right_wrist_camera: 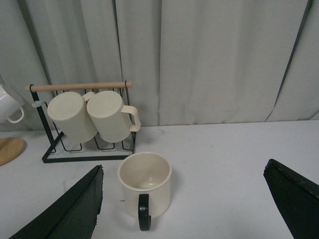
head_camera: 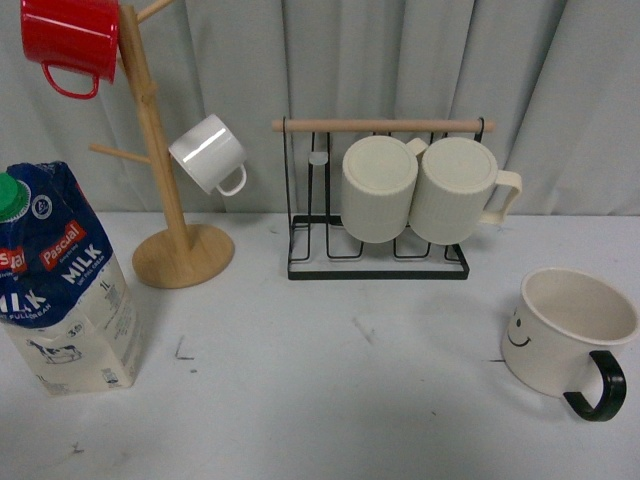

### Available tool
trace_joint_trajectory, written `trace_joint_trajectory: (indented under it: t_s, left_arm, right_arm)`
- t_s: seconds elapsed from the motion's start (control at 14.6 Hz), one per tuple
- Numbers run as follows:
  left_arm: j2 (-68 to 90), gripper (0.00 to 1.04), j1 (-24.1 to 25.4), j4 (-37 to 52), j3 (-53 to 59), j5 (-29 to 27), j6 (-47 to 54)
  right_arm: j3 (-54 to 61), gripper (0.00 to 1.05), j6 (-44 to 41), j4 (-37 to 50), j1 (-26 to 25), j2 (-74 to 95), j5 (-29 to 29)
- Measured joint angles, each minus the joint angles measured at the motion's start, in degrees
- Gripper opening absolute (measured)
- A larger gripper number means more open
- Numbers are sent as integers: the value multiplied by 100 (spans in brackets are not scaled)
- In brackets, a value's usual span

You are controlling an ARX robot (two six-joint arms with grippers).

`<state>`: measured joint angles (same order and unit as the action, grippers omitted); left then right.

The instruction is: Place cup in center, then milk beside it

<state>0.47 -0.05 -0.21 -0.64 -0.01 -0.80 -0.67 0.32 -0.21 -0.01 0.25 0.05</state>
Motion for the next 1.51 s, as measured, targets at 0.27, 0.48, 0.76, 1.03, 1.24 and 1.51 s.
trace_joint_trajectory:
  t_s: [0.27,0.48,0.76,1.03,1.24,1.51]
  left_arm:
    - [0,98,0,0,0,0,0]
    - [0,98,0,0,0,0,2]
    - [0,98,0,0,0,0,0]
    - [0,98,0,0,0,0,0]
    - [0,98,0,0,0,0,0]
    - [0,98,0,0,0,0,2]
  right_arm:
    - [0,98,0,0,-2,0,0]
    - [0,98,-2,0,0,0,0]
    - [0,98,-2,0,0,0,0]
    - [0,98,-2,0,0,0,0]
    - [0,98,-2,0,0,0,0]
    - [0,98,-2,0,0,0,0]
